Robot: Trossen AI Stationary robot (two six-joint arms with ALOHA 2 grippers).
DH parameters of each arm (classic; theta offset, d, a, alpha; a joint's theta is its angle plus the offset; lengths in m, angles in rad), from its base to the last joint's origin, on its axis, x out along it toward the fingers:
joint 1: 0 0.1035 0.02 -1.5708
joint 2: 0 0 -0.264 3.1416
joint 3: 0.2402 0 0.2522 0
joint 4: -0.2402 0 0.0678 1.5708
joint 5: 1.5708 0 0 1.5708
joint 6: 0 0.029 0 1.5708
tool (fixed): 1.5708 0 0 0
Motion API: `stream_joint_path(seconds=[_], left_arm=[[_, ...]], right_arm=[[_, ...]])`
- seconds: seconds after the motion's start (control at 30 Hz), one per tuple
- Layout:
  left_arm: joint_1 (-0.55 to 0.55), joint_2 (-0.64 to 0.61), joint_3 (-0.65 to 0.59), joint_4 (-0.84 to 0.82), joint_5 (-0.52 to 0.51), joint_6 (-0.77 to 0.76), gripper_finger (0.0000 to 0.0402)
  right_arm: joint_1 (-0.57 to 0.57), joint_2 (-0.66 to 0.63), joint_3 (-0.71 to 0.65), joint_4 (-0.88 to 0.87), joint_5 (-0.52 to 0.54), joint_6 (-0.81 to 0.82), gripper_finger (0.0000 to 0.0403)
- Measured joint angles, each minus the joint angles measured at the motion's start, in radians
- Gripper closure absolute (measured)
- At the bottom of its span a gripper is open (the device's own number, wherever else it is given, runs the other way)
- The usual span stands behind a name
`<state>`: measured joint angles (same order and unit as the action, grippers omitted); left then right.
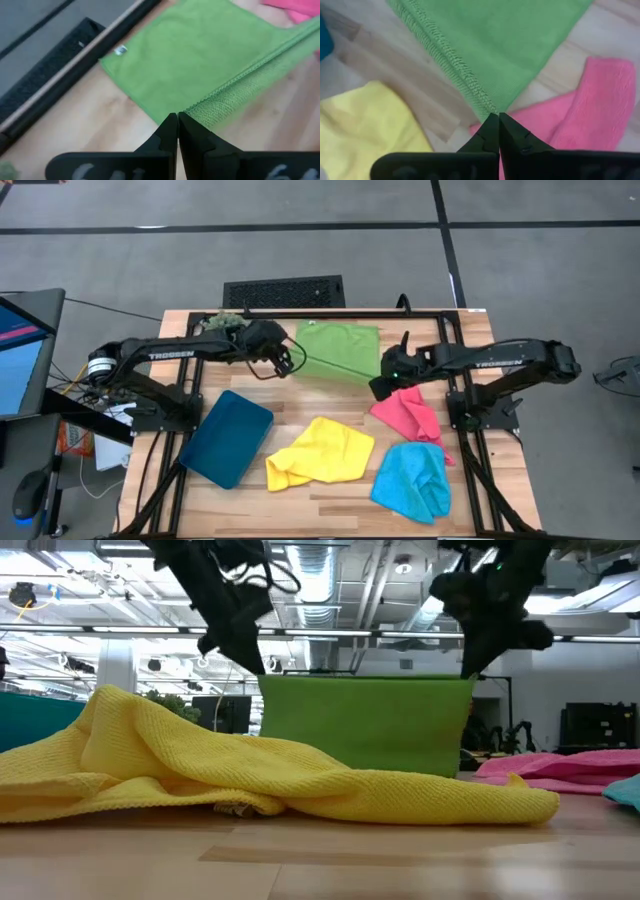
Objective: Fold microfiber towels
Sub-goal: Fold the green microfiber towel
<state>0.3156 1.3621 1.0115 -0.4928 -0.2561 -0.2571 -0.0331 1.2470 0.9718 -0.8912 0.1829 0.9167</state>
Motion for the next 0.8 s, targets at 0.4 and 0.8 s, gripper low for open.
stream_joint_path(seconds=[0.4, 0.8], left_arm=[[-0.113, 0.090, 0.000, -0.059, -0.028, -0.016, 0.0402], [-0.055, 0.146, 0.000, -0.017, -0.170, 0.105, 0.0402]], right_arm=[[0.082, 0.059, 0.000, -0.010, 0.003, 0.052, 0.0381], [-0.096, 0.156, 0.002, 0.018, 0.008, -0.145, 0.0374]])
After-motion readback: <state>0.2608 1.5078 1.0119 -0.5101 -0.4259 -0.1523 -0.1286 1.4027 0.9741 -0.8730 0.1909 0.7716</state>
